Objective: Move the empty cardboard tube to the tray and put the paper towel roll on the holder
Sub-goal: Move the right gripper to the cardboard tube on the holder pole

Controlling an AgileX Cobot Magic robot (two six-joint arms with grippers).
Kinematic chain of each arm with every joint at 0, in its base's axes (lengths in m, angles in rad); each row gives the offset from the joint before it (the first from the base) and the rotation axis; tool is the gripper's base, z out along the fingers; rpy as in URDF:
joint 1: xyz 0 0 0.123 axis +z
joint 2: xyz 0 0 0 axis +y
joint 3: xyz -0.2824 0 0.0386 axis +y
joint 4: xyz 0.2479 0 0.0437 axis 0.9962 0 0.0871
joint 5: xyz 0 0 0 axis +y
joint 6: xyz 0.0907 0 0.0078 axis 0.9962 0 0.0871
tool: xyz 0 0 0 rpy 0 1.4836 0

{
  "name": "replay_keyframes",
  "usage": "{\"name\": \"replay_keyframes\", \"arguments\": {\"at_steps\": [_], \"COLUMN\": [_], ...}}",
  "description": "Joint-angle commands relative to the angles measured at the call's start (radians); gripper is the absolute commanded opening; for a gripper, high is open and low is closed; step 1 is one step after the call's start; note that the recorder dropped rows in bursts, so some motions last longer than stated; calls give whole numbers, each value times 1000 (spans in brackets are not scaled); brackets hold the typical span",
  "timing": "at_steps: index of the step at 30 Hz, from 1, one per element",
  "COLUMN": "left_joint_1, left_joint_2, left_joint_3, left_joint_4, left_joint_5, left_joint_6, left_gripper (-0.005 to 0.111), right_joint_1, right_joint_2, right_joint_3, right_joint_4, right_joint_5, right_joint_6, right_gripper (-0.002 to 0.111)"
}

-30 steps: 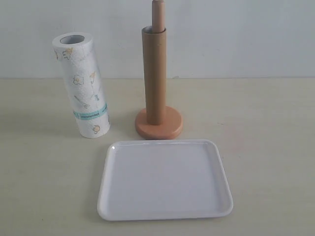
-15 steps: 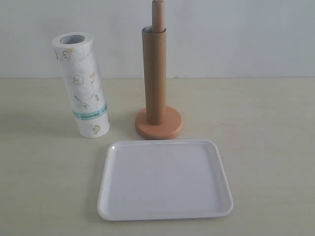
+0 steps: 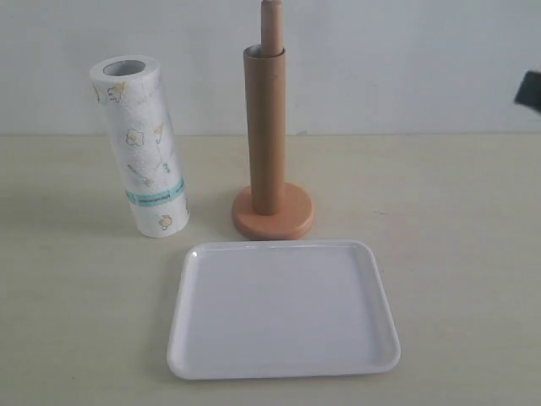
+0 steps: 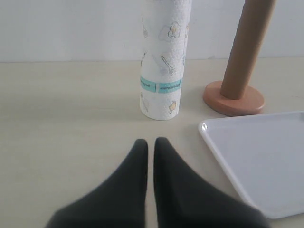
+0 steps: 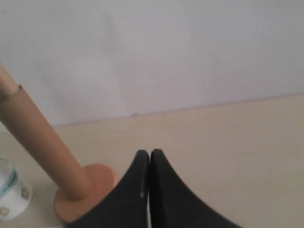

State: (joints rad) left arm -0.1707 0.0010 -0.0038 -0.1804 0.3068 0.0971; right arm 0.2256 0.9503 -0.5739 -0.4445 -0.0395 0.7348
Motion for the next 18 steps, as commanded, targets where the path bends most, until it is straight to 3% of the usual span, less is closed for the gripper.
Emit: {"name": "replay_keyframes", "arguments": {"at_steps": [1,9,12,14,16,18], "left_joint_1": [0,0,0,0,0,0], "left_joint_2": [-1,-1,-1,-1,-1,-1], "left_joint_3": [4,4,4,4,4,4], "left_joint_4": [-7,-7,-7,-7,-7,-7], "left_joint_5": [0,0,0,0,0,0], "left_joint_6": [5,5,5,5,5,5], "left_gripper": [4,4,4,4,4,4], "right_joint_1": [61,114,114,114,116,122], "right_joint_2": [153,407,482,534,579,626], "right_joint_3": [-4,-9,-9,-15,-33,-61], "right_joint_4": [-12,-18,-16,-18,-28,-38], "right_joint_5": [-98,-564,-719,-793,-803,-803], "right_joint_6": [-60,-198,-198,-209,-230,-251], "right_gripper": [0,4,21,41,59,70]}}
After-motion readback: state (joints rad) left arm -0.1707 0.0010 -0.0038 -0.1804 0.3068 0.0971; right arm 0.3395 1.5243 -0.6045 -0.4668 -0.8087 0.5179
